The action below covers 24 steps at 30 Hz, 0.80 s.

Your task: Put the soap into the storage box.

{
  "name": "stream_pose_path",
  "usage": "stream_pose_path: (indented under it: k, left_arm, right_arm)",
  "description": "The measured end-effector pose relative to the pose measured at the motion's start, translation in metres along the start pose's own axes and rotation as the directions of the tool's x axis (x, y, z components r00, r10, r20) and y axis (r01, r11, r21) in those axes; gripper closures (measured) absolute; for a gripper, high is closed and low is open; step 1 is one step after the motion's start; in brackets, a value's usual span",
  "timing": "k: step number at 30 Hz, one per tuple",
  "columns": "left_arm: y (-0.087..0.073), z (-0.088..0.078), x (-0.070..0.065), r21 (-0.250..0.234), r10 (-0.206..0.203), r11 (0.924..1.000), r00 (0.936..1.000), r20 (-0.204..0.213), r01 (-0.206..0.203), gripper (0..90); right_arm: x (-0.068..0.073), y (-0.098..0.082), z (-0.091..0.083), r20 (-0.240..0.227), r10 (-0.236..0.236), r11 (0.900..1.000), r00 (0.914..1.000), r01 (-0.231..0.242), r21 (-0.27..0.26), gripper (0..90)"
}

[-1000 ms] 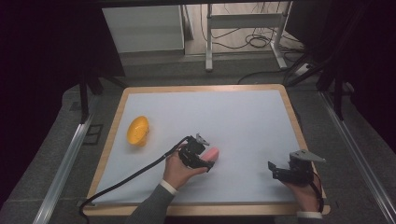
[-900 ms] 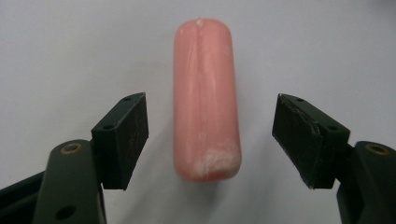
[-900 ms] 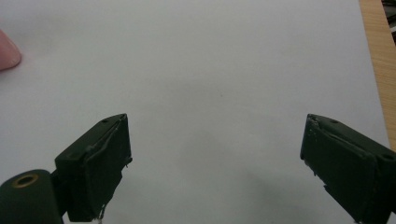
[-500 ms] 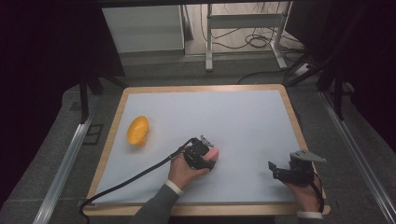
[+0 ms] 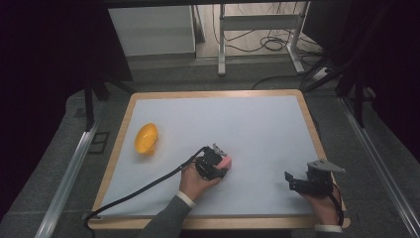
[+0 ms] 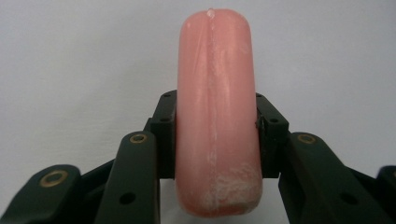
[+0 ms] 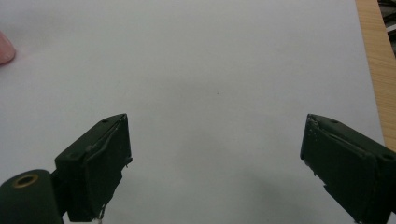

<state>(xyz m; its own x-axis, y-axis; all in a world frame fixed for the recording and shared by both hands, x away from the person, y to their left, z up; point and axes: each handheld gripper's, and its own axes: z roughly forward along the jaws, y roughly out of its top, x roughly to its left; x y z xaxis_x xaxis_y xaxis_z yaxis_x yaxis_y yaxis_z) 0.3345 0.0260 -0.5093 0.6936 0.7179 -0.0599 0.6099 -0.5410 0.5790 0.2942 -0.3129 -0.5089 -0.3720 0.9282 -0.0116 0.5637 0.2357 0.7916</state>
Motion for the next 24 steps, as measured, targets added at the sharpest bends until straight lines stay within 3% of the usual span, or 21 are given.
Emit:
stream_pose_path:
  k: [10,24]
  left_arm:
    - [-0.002,-0.010,0.009,-0.021,-0.013,0.9997,0.9998,0.017,0.013,60.3]
    - [-0.009,-0.036,0.029,-0.063,-0.037,0.9973,0.9993,0.008,0.037,60.3]
  right_arm:
    - [-0.001,0.000,-0.001,0.004,0.004,1.000,1.0000,-0.004,-0.004,8.2]
    - [0.000,0.000,0.000,0.004,-0.003,1.000,1.0000,0.003,0.000,8.2]
